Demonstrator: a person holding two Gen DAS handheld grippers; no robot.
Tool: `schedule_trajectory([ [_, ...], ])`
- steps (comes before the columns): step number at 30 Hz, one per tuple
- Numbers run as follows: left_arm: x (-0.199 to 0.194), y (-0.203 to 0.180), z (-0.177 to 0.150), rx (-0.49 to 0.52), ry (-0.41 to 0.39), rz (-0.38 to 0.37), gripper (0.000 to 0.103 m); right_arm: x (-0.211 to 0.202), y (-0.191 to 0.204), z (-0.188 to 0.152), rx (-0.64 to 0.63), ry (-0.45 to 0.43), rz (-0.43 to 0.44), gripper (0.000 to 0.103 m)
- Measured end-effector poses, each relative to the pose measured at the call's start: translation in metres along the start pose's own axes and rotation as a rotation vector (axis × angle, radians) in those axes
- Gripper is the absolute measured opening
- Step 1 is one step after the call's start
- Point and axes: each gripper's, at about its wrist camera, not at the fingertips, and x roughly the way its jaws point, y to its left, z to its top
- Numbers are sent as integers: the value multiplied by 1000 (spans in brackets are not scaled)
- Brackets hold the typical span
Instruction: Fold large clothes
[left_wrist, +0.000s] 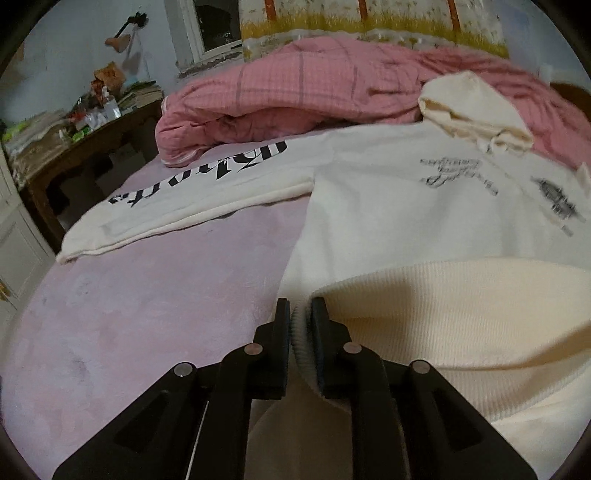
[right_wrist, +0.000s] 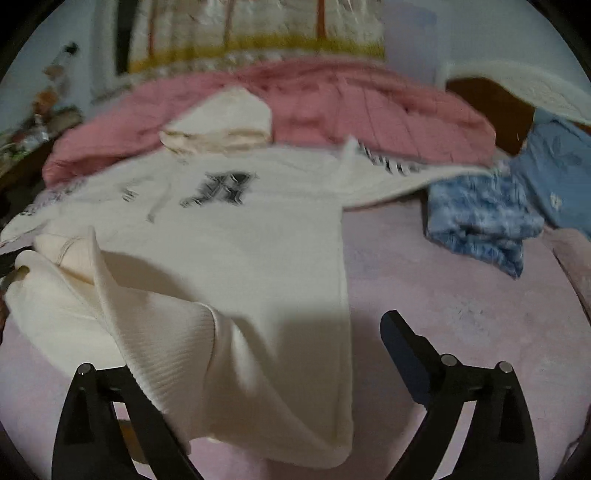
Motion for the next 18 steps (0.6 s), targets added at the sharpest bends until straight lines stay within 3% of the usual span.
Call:
schedule_trajectory([
  [3,-1,1,0,10,-13,7,14,-6,-5,17,10,23,61,95],
  [6,-1,6,0,-7,-11,-26,14,-15,-2,29,-110,65,128,95],
  [9,-11,8,0,-16,-55,-99,13,-27,-3,42,-188,137,162,95],
  [11,-20,9,0,-17,-86,-160,13,-36,-2,49,-243,205,266,95],
  [14,-40,12,1,-36,-150,-244,14,-50,-1,55,-235,208,304,95],
  [15,-48,15,0,-47,-177,-268,19,-55,-1,57,-201,190,311,95],
  [17,-61,20,-1,-80,-228,-288,46,-59,-8,62,-81,149,363,95],
  [18,-68,25,-1,-103,-254,-301,74,-58,-10,64,-33,139,373,95],
])
